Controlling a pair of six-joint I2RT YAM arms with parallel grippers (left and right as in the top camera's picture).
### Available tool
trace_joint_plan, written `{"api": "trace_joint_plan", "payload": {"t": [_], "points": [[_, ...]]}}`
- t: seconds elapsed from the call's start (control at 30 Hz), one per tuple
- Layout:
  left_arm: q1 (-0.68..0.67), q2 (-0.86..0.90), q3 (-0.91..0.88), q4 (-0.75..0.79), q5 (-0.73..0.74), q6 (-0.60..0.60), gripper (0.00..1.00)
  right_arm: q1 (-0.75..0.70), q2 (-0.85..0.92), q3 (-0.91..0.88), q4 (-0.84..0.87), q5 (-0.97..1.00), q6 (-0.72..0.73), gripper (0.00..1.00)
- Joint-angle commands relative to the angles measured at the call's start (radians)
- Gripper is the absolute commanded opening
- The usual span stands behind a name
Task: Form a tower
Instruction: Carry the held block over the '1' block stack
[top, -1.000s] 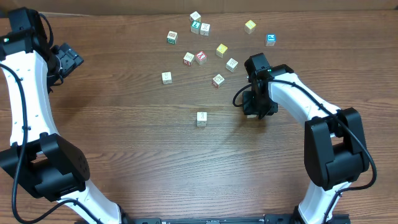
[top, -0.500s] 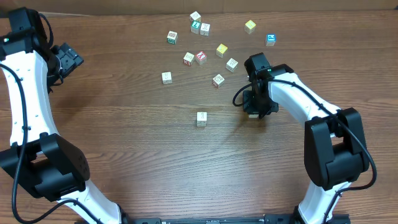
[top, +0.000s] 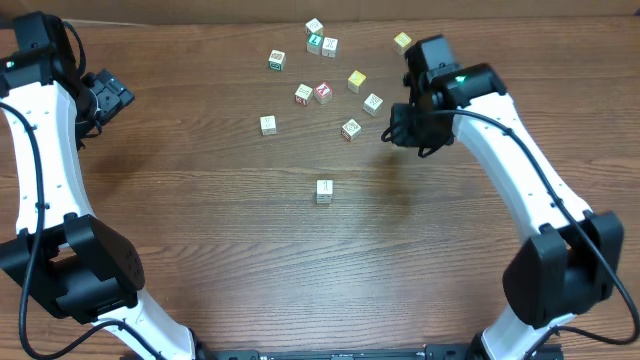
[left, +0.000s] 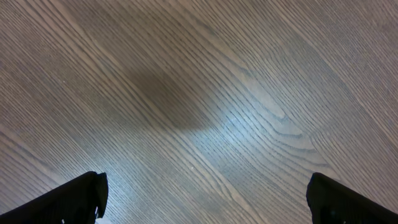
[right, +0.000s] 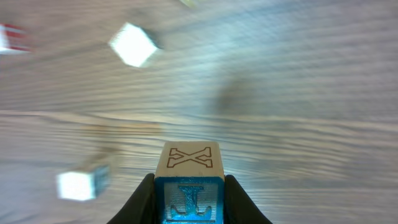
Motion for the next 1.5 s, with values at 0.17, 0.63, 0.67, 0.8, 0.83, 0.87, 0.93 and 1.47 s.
{"api": "trace_joint_plan", "payload": {"t": [0.17, 0.63, 0.67, 0.8, 0.83, 0.87, 0.93, 1.47], "points": [[-0.004, -0.002, 0.001, 0.001, -0.005, 0.005, 1.00, 0.015, -0.023, 0.028, 0.003, -0.211, 0.005, 0.09], [-0.004, -0.002, 0.001, 0.001, -0.005, 0.005, 1.00, 0.201, -0.023, 0.024, 0.009, -0.036, 0.188, 0.13], [-0.004, -0.002, 0.001, 0.001, -0.005, 0.005, 1.00, 0.219, -0.022, 0.023, 0.010, -0.021, 0.192, 0.13], [-0.004, -0.002, 0.001, 0.001, -0.005, 0.005, 1.00, 0.278, -0.021, 0.015, 0.025, 0.026, 0.201, 0.13], [-0.004, -0.002, 0.001, 0.001, -0.005, 0.005, 1.00, 0.293, -0.018, 0.014, 0.026, 0.045, 0.216, 0.13], [-0.004, -0.002, 0.001, 0.001, -0.005, 0.005, 0.99, 0.307, -0.016, 0.014, 0.027, 0.062, 0.222, 0.13], [-0.004, -0.002, 0.001, 0.001, -0.005, 0.005, 1.00, 0.329, -0.010, 0.014, 0.029, 0.080, 0.227, 0.13], [-0.004, -0.002, 0.001, 0.001, -0.005, 0.005, 1.00, 0.390, 0.015, -0.048, 0.075, 0.093, 0.270, 0.13]]}}
